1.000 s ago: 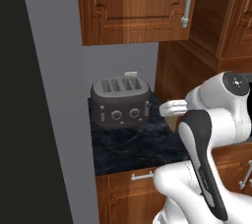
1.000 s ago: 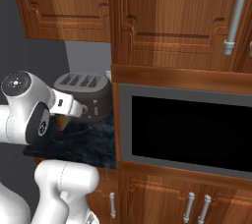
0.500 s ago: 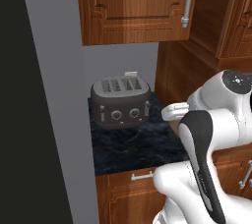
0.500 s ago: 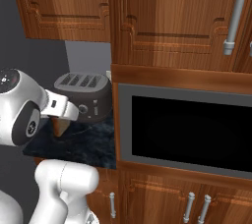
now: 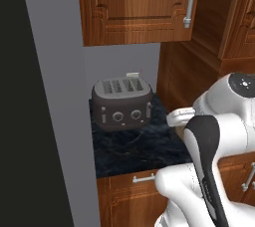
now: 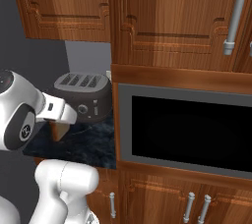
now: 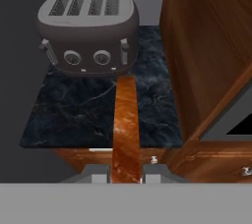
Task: Start the toaster. Once the lever pops up, take the bread to the plate on the dining counter.
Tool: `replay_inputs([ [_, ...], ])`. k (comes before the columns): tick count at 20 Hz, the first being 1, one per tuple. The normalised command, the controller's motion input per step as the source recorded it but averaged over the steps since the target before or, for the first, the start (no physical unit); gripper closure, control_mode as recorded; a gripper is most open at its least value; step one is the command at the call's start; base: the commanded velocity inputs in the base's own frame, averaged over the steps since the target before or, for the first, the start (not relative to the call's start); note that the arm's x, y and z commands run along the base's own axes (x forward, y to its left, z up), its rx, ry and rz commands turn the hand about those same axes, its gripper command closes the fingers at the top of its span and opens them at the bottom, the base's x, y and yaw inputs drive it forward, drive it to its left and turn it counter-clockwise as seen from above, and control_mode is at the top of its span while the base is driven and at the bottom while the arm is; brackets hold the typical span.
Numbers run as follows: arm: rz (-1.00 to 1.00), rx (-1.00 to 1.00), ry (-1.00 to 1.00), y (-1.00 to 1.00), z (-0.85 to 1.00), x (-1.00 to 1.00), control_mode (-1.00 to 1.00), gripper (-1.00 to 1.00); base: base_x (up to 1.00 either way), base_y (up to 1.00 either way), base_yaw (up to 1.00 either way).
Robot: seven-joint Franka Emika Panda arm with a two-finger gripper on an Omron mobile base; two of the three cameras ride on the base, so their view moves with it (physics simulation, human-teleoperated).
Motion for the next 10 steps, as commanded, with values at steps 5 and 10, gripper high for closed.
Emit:
replay_inputs([
  [5,0.0,0.0,0.0,-0.09,0.0,-0.13,-1.0,1.0,0.0,0.0,0.0],
  [10,0.0,0.0,0.0,-0.02,0.0,-0.06,-1.0,1.0,0.0,0.0,0.0],
])
